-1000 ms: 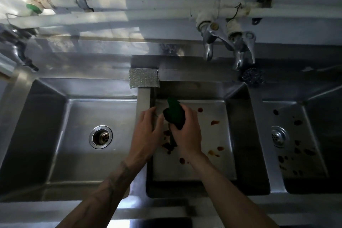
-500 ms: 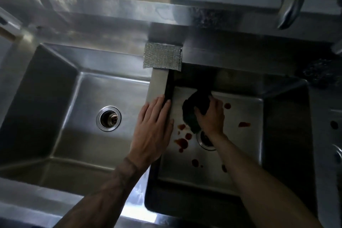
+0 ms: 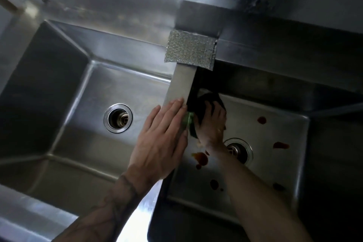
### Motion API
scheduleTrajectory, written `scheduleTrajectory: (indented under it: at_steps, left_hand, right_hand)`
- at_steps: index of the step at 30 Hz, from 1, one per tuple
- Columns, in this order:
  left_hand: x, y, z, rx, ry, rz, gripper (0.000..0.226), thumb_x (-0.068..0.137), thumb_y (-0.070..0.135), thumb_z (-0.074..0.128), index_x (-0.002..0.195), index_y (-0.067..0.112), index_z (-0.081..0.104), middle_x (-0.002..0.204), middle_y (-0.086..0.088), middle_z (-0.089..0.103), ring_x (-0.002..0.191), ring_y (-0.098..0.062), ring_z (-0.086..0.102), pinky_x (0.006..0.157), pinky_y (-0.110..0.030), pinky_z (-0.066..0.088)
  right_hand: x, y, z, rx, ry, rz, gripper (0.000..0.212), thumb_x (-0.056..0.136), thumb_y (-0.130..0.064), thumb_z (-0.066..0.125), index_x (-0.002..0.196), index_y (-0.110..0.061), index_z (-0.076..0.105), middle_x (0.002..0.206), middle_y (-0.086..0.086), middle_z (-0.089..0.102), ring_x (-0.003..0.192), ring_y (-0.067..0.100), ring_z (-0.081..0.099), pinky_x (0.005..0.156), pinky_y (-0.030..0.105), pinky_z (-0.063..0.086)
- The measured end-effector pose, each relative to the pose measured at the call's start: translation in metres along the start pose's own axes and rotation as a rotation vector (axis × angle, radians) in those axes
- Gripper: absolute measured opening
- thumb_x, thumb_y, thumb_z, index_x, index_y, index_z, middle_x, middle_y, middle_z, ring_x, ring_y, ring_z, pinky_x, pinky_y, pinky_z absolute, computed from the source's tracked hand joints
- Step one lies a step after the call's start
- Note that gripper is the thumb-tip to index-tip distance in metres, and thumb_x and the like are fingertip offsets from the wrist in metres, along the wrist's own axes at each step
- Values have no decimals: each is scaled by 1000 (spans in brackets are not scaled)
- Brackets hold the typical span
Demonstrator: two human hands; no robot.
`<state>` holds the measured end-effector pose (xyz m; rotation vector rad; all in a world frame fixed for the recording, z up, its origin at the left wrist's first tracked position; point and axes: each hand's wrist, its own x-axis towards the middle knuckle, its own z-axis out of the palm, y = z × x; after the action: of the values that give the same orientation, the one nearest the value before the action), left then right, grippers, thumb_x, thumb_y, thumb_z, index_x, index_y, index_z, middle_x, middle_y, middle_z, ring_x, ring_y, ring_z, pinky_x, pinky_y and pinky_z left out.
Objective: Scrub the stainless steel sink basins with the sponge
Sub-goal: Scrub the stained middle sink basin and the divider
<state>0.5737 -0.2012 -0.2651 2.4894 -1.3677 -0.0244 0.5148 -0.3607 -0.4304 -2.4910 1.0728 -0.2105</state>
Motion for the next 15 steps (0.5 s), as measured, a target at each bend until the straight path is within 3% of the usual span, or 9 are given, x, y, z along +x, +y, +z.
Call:
scheduleTrajectory:
  at_steps: [4, 7, 9, 11, 15]
  left_hand:
    - [-1, 1, -3, -4, -29, -21, 58, 106, 30, 44, 159, 6, 43, 170, -9, 35, 159, -23, 32, 129, -51, 29]
    - [0, 1, -4, 26, -43, 0, 59, 106, 29, 41, 159, 4, 42, 170, -12, 35, 159, -26, 32, 127, -53, 32]
    - [-1, 1, -3, 9, -29, -1, 58, 105, 27, 44, 158, 3, 44, 169, -14, 37, 158, -27, 33, 125, -55, 34]
    - [-1, 2, -3, -11, -6, -7, 57, 103, 24, 49, 156, 2, 46, 168, -14, 39, 158, -28, 35, 124, -55, 36]
    - [-2, 2, -3, -31, 14, -20, 57, 102, 21, 55, 155, 2, 49, 167, -13, 40, 157, -27, 36, 124, -52, 36]
  right_hand:
    - [-1, 38, -7, -78, -87, -196, 55, 96, -38, 60, 142, -8, 53, 145, 20, 49, 131, 39, 47, 112, 52, 41]
    - [11, 63, -16, -123, -8, -16, 58, 94, -40, 57, 142, -8, 48, 144, 21, 47, 131, 39, 46, 111, 53, 42]
    - [20, 44, -9, -92, 74, 158, 59, 93, -45, 55, 139, -8, 48, 142, 22, 47, 129, 40, 46, 111, 52, 40]
    - [22, 12, 3, -57, 122, 201, 59, 95, -52, 53, 135, -9, 52, 139, 21, 49, 126, 39, 47, 110, 50, 38]
    - [10, 17, 10, -69, 26, -153, 51, 100, -49, 54, 135, -12, 57, 139, 18, 52, 123, 36, 49, 107, 47, 41]
